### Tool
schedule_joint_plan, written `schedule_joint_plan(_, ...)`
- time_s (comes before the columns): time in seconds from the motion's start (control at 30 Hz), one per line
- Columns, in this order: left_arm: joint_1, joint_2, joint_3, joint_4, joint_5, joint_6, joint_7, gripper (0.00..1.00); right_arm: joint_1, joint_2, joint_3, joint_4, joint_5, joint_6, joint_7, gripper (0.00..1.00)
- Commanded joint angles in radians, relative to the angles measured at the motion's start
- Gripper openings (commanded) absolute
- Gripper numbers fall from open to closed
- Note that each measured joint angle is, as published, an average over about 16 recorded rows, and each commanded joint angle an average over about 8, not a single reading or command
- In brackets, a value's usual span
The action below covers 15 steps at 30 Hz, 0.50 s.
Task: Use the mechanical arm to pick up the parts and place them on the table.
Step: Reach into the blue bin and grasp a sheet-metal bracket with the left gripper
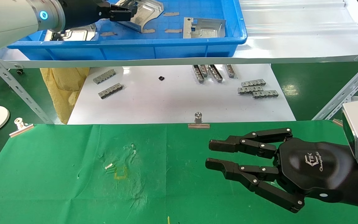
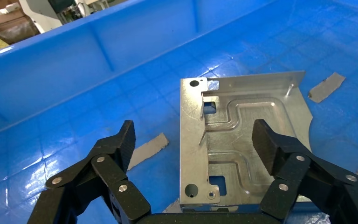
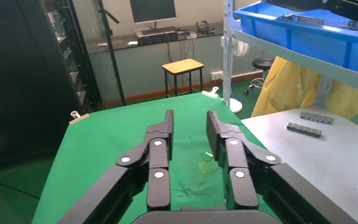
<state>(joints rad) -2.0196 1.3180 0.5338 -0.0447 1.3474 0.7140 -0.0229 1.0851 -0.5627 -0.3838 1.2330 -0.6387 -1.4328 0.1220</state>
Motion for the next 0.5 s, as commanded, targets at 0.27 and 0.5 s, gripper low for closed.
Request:
schedule_joint_plan(0.27,-0.004,0.012,-0.002,0.026,-0.004,-0.023,-0.006,0.00,0.000,0.000,0.000,0.000,0.000,0.000,0.000,1.00)
schedule_joint_plan(0.5,0.001,0.014,-0.013,0.030,-0.020,-0.030,-0.024,0.00,0.000,0.000,0.000,0.000,0.000,0.000,0.000,1.00)
